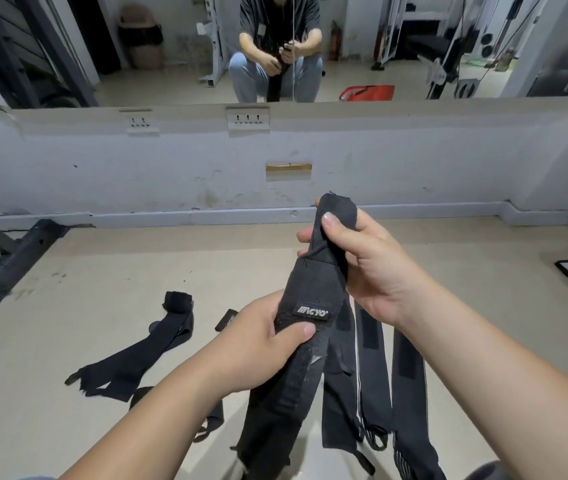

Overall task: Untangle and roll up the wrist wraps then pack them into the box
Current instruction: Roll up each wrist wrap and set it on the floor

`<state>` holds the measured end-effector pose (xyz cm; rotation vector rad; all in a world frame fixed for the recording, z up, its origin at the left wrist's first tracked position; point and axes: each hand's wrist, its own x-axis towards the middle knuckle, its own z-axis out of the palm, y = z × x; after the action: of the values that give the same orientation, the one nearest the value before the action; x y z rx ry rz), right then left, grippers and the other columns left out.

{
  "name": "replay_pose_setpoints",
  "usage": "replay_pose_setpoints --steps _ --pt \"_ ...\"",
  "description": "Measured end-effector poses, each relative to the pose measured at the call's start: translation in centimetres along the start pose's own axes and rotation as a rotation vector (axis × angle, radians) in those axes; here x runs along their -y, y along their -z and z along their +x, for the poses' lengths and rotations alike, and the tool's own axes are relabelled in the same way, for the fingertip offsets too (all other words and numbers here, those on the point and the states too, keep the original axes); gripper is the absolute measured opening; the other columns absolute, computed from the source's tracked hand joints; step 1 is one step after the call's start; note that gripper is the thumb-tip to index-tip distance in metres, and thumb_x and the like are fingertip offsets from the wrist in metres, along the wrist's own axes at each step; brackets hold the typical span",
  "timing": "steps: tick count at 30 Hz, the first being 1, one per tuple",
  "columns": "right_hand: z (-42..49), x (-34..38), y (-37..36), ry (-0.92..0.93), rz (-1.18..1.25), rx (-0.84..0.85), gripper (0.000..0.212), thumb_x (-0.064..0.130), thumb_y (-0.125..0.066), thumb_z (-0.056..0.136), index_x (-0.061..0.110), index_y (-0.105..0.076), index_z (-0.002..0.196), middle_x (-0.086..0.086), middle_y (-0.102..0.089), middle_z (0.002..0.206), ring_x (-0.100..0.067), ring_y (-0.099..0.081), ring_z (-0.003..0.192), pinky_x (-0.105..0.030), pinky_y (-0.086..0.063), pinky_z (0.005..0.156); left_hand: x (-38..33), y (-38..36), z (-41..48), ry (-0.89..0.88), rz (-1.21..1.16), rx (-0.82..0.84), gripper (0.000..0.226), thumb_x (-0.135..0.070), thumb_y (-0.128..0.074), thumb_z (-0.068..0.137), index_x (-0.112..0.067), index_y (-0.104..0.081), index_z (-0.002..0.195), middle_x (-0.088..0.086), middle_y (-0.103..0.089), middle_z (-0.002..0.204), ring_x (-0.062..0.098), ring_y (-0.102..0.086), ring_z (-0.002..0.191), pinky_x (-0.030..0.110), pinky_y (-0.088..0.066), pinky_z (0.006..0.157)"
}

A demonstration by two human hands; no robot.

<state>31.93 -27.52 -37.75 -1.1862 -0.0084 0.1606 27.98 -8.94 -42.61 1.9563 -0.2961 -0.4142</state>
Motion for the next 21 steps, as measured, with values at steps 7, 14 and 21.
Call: replay_pose_setpoints --steps 7,14,21 --pt "0.56 -0.17 -0.06 0.067 -0.008 -0.082 0.020 0.020 -0.047 0.111 0.017 -0.066 0.117 -0.013 -0.079 0.097 -0.029 -0.078 0.079 -0.036 -0.062 0.065 -0.24 -0.30 -0.11 0.055 -0.100 0.080 0.016 -0.011 -0.061 0.104 -0.022 -0.068 0.114 0.000 -0.079 0.112 0.019 -0.075 0.109 0.040 -0.059 0.099" --pt "0.60 -0.64 0.20 0.064 -0.054 -0.160 0.029 0.032 -0.041 0.114 0.014 -0.061 0.124 -0.016 -0.080 0.096 -0.031 -0.078 0.074 -0.038 -0.064 0.064 -0.14 -0.51 -0.39 0.165 -0.161 0.220 0.019 -0.015 -0.061 0.105 -0.021 -0.070 0.121 -0.005 -0.079 0.117 0.013 -0.074 0.112 0.039 -0.056 0.106" --pt "0.89 -0.61 0.57 0.044 -0.008 -0.235 0.026 0.033 -0.042 0.113 0.016 -0.061 0.119 -0.013 -0.080 0.090 -0.027 -0.077 0.069 -0.034 -0.062 0.056 0.12 -0.45 -0.18 0.188 -0.198 0.247 0.019 -0.017 -0.060 0.106 -0.018 -0.071 0.122 -0.002 -0.079 0.118 0.017 -0.074 0.115 0.043 -0.055 0.107"
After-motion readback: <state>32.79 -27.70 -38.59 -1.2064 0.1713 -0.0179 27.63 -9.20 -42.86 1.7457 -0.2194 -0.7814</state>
